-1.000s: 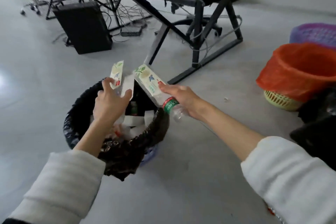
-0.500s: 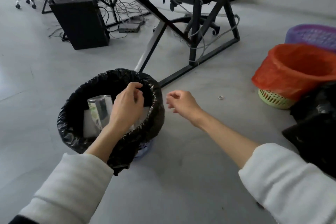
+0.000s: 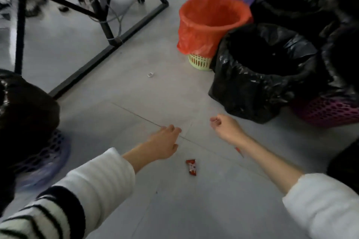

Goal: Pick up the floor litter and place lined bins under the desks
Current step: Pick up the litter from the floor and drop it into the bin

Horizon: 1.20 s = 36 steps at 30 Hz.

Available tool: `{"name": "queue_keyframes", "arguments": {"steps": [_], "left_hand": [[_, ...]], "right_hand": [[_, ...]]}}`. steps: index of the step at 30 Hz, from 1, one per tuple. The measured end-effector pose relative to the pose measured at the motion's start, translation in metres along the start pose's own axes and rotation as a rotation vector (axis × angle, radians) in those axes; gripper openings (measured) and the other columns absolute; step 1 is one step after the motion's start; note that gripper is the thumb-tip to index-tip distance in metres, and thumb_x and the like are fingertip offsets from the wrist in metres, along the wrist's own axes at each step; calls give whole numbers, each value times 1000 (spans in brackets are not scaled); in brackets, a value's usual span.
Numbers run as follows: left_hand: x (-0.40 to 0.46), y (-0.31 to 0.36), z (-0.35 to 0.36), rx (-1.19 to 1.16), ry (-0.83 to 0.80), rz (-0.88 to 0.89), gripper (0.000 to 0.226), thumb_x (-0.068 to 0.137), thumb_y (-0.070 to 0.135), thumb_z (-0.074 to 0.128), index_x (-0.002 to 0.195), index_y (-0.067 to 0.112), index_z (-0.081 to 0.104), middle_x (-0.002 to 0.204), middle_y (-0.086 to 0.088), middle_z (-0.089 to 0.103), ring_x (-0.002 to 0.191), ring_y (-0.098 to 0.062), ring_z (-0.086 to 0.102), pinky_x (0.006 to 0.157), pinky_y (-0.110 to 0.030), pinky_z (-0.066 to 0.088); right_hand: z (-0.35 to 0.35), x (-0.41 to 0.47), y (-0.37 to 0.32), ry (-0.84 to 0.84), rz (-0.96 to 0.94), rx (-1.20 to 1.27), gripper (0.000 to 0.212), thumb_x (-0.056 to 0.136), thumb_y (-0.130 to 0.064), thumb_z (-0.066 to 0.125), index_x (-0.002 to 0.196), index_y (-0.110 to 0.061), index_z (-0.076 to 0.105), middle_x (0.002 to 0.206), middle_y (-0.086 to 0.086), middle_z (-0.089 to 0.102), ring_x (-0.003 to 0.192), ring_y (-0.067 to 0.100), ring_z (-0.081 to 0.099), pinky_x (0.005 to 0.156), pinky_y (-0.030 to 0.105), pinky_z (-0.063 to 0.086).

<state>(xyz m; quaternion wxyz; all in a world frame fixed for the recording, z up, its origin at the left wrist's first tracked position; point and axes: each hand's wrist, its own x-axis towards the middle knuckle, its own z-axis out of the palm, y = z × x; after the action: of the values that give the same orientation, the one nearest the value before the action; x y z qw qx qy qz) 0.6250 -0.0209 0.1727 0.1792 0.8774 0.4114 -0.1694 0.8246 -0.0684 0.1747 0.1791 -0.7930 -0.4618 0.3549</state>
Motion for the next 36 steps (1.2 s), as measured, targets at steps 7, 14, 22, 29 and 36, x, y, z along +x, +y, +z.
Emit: {"name": "queue_keyframes", "arguments": {"steps": [7,14,22,29,36], "left_hand": [[36,52,97,-1,-192,-44,94,74,46,69,146,27,11,146,-8,17,133,-31,26,96,-44,43],[51,48,113,-7,-178,-26,68,77,32,70,132,16,35,131,-11,31,121,-30,36,90,-39,44],[46,40,114,-45,-164,89,34,91,17,48,123,8,42,123,-13,46,110,-33,54,84,-40,45],[27,-2,34,-310,72,6,41,85,6,50,125,9,45,122,-13,48,108,-31,55,86,-32,42],[-71,-106,-63,-448,657,-309,26,86,4,47,111,8,56,110,-14,53,99,-32,55,81,-29,38]], "right_hand": [[11,0,136,0,291,-163,52,93,-33,53,138,-13,39,135,19,39,120,36,48,99,36,42],[47,4,155,97,67,-331,29,93,-14,51,119,-2,51,126,20,43,111,33,47,93,34,41],[58,5,133,47,186,-240,20,90,-1,42,105,0,56,109,15,57,102,31,57,83,33,45],[50,5,38,-79,380,616,24,86,1,48,64,-8,49,64,9,49,57,17,50,58,26,50],[73,-2,-161,-277,11,592,22,90,2,49,74,-12,53,65,5,55,40,5,53,39,12,43]]}}
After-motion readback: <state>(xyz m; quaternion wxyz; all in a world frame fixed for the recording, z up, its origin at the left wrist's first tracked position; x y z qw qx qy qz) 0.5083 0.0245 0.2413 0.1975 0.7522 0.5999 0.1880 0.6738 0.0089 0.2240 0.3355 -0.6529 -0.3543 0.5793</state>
